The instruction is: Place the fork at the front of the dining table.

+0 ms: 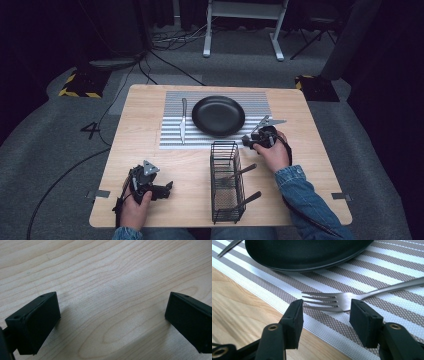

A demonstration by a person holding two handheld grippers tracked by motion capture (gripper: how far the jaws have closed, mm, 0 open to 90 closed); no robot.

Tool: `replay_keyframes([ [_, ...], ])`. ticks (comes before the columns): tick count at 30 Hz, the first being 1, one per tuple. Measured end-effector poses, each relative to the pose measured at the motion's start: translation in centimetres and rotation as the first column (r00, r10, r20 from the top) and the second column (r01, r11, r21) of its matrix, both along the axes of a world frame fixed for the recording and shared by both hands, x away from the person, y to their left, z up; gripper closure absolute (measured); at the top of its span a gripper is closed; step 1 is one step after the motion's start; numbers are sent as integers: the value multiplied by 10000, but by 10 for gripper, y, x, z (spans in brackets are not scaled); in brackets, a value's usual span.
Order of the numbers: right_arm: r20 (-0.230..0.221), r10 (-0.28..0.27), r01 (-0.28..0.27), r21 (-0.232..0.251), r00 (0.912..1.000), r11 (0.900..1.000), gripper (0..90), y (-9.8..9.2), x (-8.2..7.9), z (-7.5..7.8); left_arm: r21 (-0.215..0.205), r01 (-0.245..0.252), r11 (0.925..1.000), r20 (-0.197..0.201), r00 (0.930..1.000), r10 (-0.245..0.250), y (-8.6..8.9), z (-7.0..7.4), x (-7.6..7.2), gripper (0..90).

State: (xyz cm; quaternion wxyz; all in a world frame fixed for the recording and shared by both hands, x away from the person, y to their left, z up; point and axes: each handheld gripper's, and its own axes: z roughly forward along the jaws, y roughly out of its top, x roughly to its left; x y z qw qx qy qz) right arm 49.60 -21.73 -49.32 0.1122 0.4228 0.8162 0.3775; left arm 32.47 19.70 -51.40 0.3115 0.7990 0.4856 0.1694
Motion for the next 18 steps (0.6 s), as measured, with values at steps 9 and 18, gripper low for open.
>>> replay_keyframes([
  [9, -118, -401, 402, 61, 9991, 9992, 455, -22, -6, -1, 8, 2, 10000, 1, 10000, -2, 0, 0, 0, 1],
  [18, -62, -741, 740, -166, 9972, 9971, 463, -41, -6, 1, -10, -16, 10000, 10, 10000, 16, 0, 0, 0, 1],
])
